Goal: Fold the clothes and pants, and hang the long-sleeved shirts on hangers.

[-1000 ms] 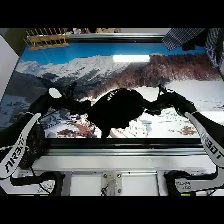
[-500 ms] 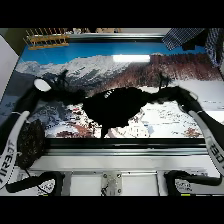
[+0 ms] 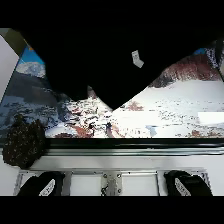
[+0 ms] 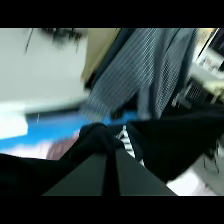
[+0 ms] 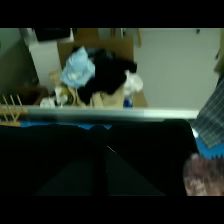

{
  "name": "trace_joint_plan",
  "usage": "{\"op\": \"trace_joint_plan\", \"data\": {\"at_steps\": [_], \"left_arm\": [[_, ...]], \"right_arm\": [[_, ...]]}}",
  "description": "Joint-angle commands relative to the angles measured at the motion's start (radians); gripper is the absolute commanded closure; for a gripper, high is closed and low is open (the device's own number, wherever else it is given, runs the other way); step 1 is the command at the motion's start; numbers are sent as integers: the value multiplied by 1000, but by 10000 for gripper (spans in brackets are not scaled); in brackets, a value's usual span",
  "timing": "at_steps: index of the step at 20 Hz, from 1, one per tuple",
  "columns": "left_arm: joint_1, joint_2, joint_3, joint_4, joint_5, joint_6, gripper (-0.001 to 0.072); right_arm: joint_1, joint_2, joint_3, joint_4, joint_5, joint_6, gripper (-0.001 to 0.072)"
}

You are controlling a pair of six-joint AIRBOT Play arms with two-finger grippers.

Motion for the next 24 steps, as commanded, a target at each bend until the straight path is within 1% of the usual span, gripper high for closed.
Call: {"op": "trace_joint_plan", "data": {"at_steps": [1, 3, 5, 6, 8, 10, 11, 13, 15, 16, 17, 18, 19, 20, 21, 23, 24], "left_arm": [[-49, 127, 24, 7, 151, -1, 696], [-49, 161, -51, 25, 240, -2, 696], [-49, 162, -129, 67, 299, -15, 697], [-49, 143, -156, 91, 316, -45, 696], [-49, 57, -179, 135, 312, -89, 697], [-49, -76, -175, 135, 309, -104, 697], [-49, -167, -154, 135, 304, -115, 697], [-52, -378, -67, 133, 274, -133, 697], [-72, -607, 55, 134, 216, -134, 697], [-82, -715, 119, 129, 178, -134, 696], [-88, -826, 192, 126, 119, -134, 584], [-91, -916, 253, 124, 52, -144, 131], [-89, -967, 276, 130, -7, -173, 9], [-75, -989, 263, 133, -49, -196, 28], [-51, -982, 214, 134, -79, -218, 28], [10, -920, 85, 146, -134, -219, 28], [37, -870, 12, 183, -167, -219, 28]], "right_arm": [[-2, 153, 29, -18, 23, 55, 696], [-2, 165, 29, -17, 21, 124, 696], [-2, 146, 29, -15, -11, 177, 696], [-2, 125, 29, -14, -52, 208, 696], [-1, 57, 28, -9, -203, 276, 696], [-1, -39, -4, 13, -370, 291, 696], [0, -86, -42, 27, -408, 291, 696], [0, -187, -150, 31, -404, 285, 696], [-2, -303, -256, 5, -333, 271, 695], [-1, -365, -292, -16, -273, 271, 695], [-5, -434, -312, -28, -210, 260, 695], [-11, -500, -312, -32, -167, 257, 695], [-16, -546, -312, -33, -142, 257, 695], [-21, -580, -312, -33, -131, 257, 694], [-25, -599, -312, -34, -127, 257, 695], [-29, -603, -312, -48, -128, 256, 695], [-31, -594, -312, -51, -132, 256, 695]]}}
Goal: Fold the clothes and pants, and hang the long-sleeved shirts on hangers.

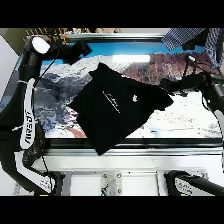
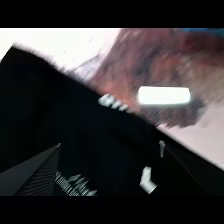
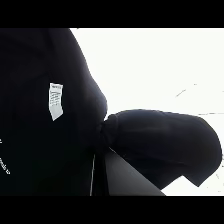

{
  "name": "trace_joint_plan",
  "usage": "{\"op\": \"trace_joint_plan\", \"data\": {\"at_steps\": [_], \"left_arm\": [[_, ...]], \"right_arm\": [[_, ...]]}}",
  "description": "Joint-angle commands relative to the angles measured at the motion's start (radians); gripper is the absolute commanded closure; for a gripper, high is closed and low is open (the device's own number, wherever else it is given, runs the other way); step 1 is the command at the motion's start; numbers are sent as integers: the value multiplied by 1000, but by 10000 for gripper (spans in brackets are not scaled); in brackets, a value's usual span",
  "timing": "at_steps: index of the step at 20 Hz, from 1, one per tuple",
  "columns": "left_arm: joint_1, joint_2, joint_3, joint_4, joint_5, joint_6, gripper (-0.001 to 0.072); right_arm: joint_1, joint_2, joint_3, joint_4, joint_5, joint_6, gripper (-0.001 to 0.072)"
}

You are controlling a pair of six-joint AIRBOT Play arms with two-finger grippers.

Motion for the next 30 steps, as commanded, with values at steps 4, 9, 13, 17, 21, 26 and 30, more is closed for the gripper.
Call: {"op": "trace_joint_plan", "data": {"at_steps": [4, 9, 13, 17, 21, 26, 30], "left_arm": [[68, 359, -610, 294, -145, -52, 28], [-51, 737, -1280, 275, -7, -185, 28], [-158, 796, -1506, 60, 164, -221, 29], [-261, 683, -1505, -18, 223, -225, 29], [-373, 523, -1387, -19, 236, -226, 28], [-486, 379, -1240, -19, 234, -226, 29], [-512, 382, -1152, -6, 229, -223, 693]], "right_arm": [[-7, 11, -10, -14, 24, -5, 695], [-6, 34, -10, -5, 24, -4, 695], [-6, 36, -10, 12, 13, -4, 695], [-6, 36, -10, 12, 1, -4, 695], [-6, 36, -10, 12, 2, -4, 695], [-6, 36, -10, 12, 2, -5, 695], [-8, 58, -5, 11, 6, -5, 694]]}}
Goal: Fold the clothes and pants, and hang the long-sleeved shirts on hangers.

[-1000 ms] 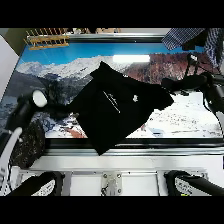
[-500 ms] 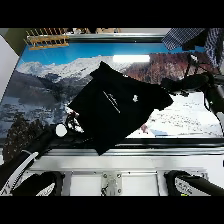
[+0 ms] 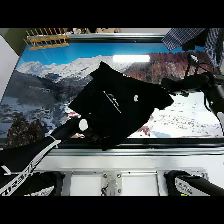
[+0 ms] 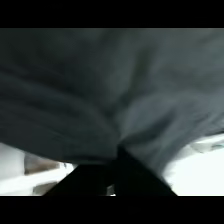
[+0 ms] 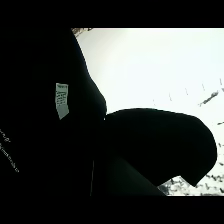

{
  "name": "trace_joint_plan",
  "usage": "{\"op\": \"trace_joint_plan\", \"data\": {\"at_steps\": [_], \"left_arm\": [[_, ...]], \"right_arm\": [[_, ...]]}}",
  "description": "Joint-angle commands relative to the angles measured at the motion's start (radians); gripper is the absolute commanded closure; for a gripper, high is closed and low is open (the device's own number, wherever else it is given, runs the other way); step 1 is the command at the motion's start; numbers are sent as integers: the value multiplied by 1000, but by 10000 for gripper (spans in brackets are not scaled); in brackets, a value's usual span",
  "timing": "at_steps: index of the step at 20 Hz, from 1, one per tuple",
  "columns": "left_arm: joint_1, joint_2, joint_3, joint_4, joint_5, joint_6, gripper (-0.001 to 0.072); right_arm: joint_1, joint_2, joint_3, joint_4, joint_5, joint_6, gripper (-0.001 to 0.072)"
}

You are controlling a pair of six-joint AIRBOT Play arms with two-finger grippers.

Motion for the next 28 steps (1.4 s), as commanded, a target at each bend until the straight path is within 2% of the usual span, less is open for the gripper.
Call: {"op": "trace_joint_plan", "data": {"at_steps": [1, 5, 8, 13, 16, 18, 20, 22, 23, 25, 28], "left_arm": [[11, 38, 113, -10, -16, 33, 694], [209, 338, 391, -11, -75, 83, 694], [319, 573, 614, -9, -45, 96, 696], [351, 781, 839, -8, -23, 102, 696], [351, 814, 866, 11, -10, 101, 696], [351, 791, 866, 71, -32, 100, 696], [351, 724, 865, 156, -108, 98, 696], [351, 619, 865, 224, -214, 96, 695], [351, 554, 865, 249, -263, 97, 696], [351, 402, 865, 291, -325, 97, 696], [364, 155, 866, 304, -220, 97, 695]], "right_arm": [[-6, 36, 16, 0, 4, 0, 695], [-27, 187, 162, 0, 3, -49, 695], [-32, 336, 319, 0, 4, -48, 695], [-32, 577, 435, 0, 3, -30, 695], [-32, 690, 435, -26, -39, 70, 696], [-32, 719, 435, -30, -119, 153, 696], [-32, 703, 425, -30, -253, 233, 696], [-32, 658, 368, -30, -350, 254, 695], [-32, 629, 321, -29, -353, 253, 695], [-31, 550, 208, -30, -289, 248, 696], [-30, 342, 113, -31, -16, 237, 695]]}}
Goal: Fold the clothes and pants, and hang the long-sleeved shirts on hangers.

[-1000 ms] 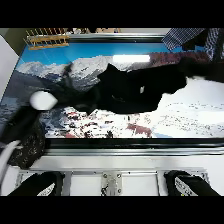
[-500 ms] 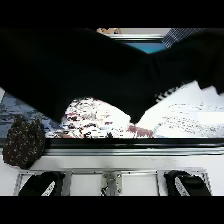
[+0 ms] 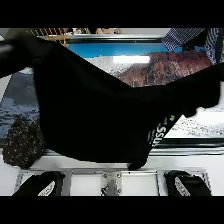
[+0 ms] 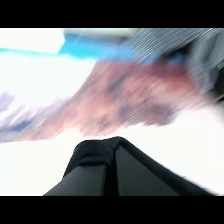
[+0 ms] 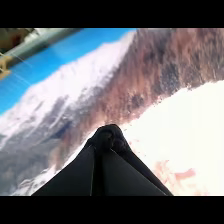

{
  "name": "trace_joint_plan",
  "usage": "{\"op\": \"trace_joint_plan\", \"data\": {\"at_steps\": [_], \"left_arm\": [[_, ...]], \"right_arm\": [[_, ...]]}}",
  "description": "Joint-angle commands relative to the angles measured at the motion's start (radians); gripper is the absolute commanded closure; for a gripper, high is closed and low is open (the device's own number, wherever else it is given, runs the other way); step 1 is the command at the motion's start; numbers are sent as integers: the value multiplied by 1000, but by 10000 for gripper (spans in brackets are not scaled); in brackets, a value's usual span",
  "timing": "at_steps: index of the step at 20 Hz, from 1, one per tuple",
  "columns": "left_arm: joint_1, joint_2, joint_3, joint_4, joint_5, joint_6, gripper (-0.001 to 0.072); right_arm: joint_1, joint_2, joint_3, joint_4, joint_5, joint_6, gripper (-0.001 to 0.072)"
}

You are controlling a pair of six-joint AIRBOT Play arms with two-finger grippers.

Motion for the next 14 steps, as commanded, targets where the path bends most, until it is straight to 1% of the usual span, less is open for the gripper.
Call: {"op": "trace_joint_plan", "data": {"at_steps": [1, 3, 4, 5, 6, 7, 8, 9, 10, 11, 12, 13, 14], "left_arm": [[21, -279, 2, 35, 92, -1, 695], [42, -420, 3, 34, 212, -2, 695], [51, -475, 3, 21, 248, -2, 695], [64, -523, 4, -19, 274, -1, 683], [82, -565, 4, -72, 288, 0, 393], [100, -592, 5, -124, 290, 0, 86], [125, -613, 5, -183, 280, 2, 18], [153, -619, 5, -223, 259, 3, 18], [184, -615, 5, -225, 216, 4, 18], [213, -604, 4, -213, 154, 27, 18], [246, -588, 3, -187, 69, 81, 18], [272, -565, -13, -141, -10, 108, 18], [289, -527, -60, -78, -70, 111, 19]], "right_arm": [[1, -239, -85, 5, 293, 6, 695], [2, -397, -72, 13, 500, 3, 694], [3, -468, -52, 36, 566, -23, 683], [3, -532, -27, 76, 606, -64, 548], [3, -589, 2, 122, 623, -125, 259], [2, -630, 32, 155, 620, -195, 67], [0, -649, 53, 168, 618, -249, 49], [-2, -649, 62, 167, 617, -285, 55], [-8, -634, 63, 166, 612, -318, 55], [-21, -606, 63, 159, 584, -372, 56], [-32, -571, 62, 151, 541, -434, 56], [-39, -537, 62, 147, 486, -478, 56], [-44, -500, 57, 145, 423, -509, 57]]}}
